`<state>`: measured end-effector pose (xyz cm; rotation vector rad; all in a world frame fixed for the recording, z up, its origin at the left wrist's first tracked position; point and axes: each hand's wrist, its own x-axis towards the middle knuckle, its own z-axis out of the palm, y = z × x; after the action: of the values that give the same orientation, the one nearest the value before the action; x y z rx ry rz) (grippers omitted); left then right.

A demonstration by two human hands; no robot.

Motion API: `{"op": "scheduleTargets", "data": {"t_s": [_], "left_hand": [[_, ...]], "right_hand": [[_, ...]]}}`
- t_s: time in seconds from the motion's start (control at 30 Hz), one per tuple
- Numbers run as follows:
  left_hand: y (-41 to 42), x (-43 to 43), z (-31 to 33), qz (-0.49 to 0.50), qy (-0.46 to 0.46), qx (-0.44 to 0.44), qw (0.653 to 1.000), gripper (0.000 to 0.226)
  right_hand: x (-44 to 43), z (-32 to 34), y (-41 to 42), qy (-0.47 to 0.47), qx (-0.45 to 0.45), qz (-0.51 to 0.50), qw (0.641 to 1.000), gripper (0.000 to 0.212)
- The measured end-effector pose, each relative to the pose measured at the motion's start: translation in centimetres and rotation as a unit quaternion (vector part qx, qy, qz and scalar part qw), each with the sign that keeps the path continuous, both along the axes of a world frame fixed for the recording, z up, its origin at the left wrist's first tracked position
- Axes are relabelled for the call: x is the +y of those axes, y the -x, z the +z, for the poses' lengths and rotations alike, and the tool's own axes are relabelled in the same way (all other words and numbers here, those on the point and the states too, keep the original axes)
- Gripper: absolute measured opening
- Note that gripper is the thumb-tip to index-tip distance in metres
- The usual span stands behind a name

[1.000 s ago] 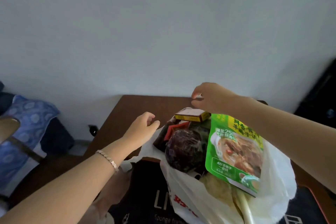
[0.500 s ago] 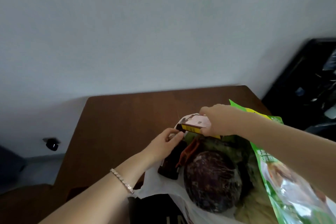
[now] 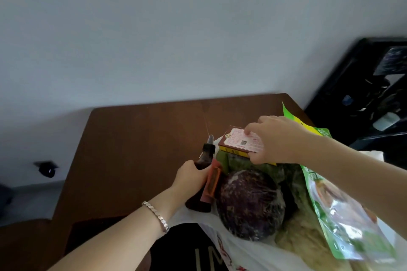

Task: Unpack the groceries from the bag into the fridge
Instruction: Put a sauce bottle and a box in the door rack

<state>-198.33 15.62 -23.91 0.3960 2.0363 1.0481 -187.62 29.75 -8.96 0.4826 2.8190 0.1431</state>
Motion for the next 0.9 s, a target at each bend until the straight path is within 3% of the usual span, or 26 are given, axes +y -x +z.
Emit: {"op": "scheduleTargets", "data": {"t_s": [0.3, 0.6, 0.7, 0.8, 0.9], "left_hand": [[2.1, 2.2, 5.6, -0.038, 0.017, 0.118, 0.992, 0.047], [2.7, 0.5, 8.5, 0.026, -0.092, 0.215, 0.972, 0.037], [2.8, -0.3, 9.9, 0.085, -0.15, 0.213, 0.962, 0.032], [2.7, -1.1, 11.2, 0.148, -0.203, 0.198, 0.947, 0.033], [1.9, -0.9, 13.4, 0.143, -0.245, 0.209, 0.936, 0.032]], "right_hand": [[0.8, 0.5, -0.7, 0.013, 0.039, -0.037, 0.998, 0.062], [0.8, 0.7, -1.9, 0.054, 0.147, -0.101, 0.982, 0.065], [0.3, 0.7, -1.3, 0.128, 0.215, -0.141, 0.958, 0.064], [-0.5, 0.8, -0.6, 0.222, 0.292, -0.186, 0.911, 0.07], [-1.0, 2.1, -1.0, 0.258, 0.355, -0.219, 0.871, 0.079]]}}
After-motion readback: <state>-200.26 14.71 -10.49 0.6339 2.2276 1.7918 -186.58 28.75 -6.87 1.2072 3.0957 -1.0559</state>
